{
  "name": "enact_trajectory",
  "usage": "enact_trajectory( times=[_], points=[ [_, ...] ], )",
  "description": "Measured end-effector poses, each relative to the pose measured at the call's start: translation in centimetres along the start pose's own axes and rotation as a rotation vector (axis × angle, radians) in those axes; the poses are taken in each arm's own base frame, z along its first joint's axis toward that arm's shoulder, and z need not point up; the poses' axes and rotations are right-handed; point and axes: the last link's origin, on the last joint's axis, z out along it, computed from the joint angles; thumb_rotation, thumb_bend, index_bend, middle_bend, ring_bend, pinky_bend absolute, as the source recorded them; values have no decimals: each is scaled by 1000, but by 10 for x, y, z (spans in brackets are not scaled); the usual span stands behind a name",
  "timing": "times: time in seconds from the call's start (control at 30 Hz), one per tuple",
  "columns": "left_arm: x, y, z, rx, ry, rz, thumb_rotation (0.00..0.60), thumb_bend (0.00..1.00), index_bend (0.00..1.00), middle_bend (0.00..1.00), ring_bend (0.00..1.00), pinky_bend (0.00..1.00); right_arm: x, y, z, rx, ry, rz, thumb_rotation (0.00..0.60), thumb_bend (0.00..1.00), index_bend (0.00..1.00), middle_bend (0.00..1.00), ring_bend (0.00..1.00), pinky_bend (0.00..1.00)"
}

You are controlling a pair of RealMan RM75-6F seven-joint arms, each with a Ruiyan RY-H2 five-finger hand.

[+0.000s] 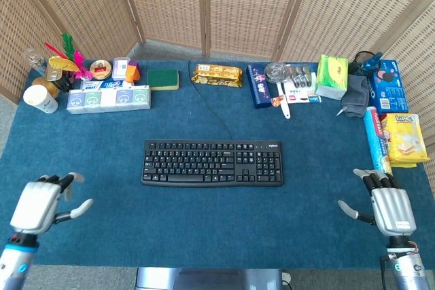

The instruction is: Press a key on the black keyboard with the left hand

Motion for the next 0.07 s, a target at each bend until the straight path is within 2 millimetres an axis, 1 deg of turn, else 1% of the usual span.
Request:
enact_trajectory(
  times=[0.07],
  points=[
    [1, -7, -12, 25, 13, 1, 0, 118, 394, 666, 543, 525, 0, -1, 1, 2, 0, 2, 0, 187, 224, 281, 230, 214]
  ],
)
